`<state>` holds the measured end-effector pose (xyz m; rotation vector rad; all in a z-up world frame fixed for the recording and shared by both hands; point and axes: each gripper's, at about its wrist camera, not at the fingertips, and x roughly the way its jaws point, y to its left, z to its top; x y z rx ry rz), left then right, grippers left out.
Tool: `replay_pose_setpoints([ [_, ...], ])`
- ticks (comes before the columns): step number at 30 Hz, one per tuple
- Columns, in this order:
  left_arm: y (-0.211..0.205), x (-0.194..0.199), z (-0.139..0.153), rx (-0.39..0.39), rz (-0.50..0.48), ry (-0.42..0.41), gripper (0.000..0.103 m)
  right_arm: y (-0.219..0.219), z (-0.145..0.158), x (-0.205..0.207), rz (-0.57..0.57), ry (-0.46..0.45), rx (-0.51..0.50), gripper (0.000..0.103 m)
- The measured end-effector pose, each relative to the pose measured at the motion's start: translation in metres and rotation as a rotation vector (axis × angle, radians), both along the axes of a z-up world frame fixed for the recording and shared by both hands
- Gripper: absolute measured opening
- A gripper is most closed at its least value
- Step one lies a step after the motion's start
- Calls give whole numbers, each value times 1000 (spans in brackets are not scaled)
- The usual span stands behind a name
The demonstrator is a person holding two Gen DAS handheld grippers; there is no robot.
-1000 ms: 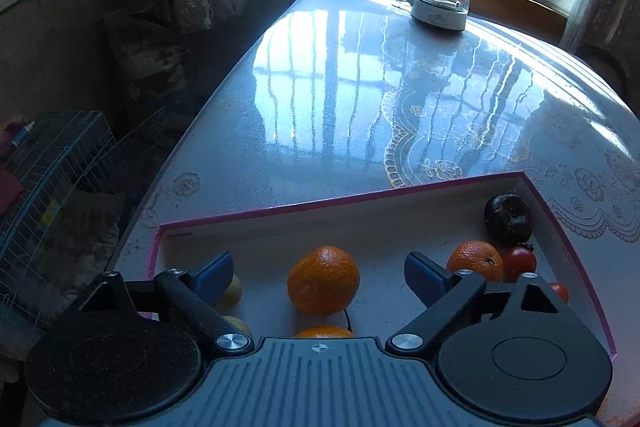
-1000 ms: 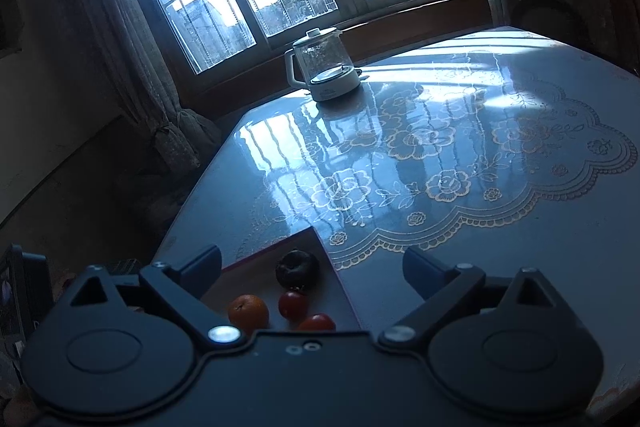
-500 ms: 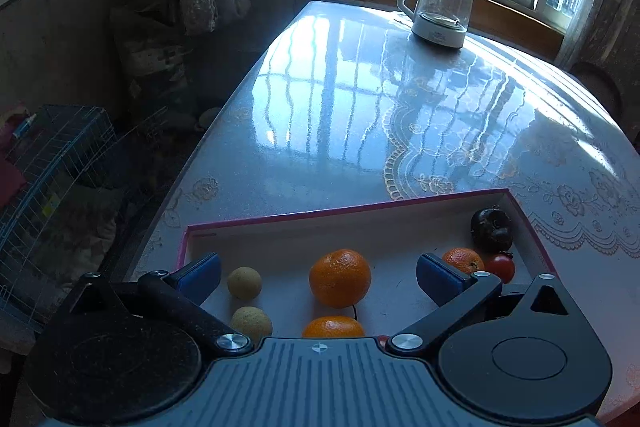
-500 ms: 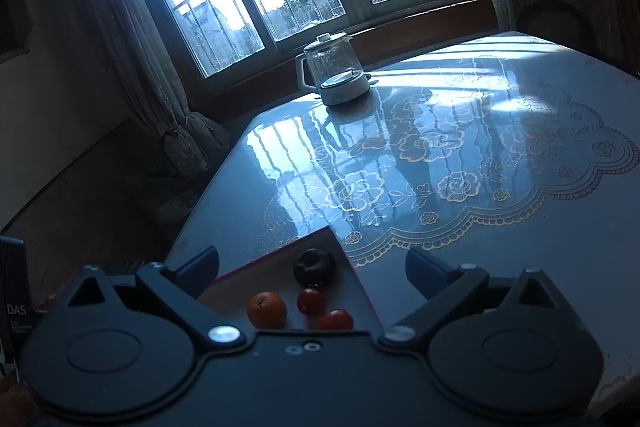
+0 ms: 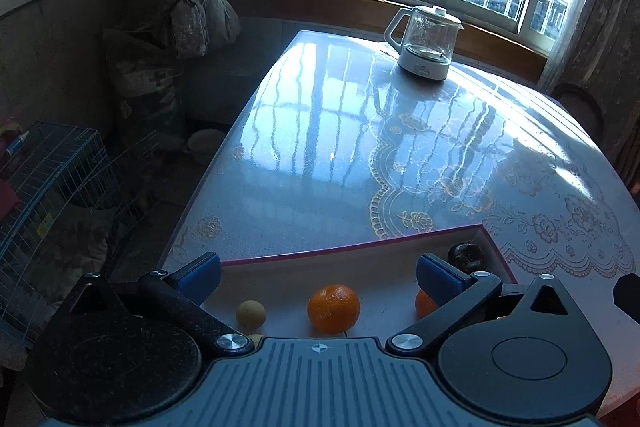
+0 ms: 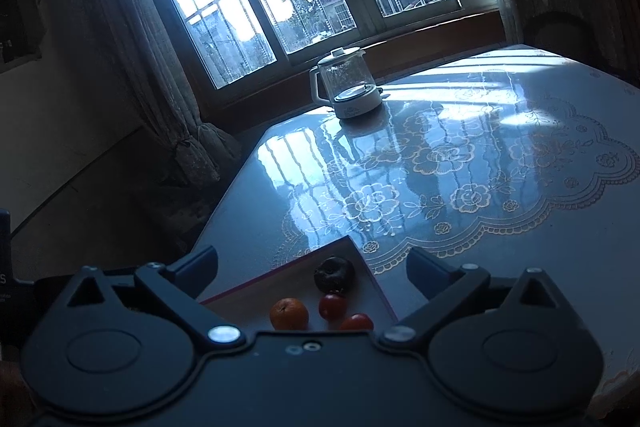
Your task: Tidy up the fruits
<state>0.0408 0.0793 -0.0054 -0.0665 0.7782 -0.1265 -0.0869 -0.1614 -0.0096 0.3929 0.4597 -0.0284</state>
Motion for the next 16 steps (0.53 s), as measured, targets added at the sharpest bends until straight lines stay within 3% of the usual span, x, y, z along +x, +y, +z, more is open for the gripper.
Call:
replay_pose_setpoints([
  [5, 6, -2, 2, -6, -3, -26, 103, 1, 1, -5, -5, -12, 2, 102],
  [10, 7, -20, 3, 70, -57, -98, 103, 0, -3, -8, -7, -6, 16, 103],
  [16, 11, -16, -11, 52, -56, 66, 103, 7, -5, -7, 1, 14, 25, 103],
])
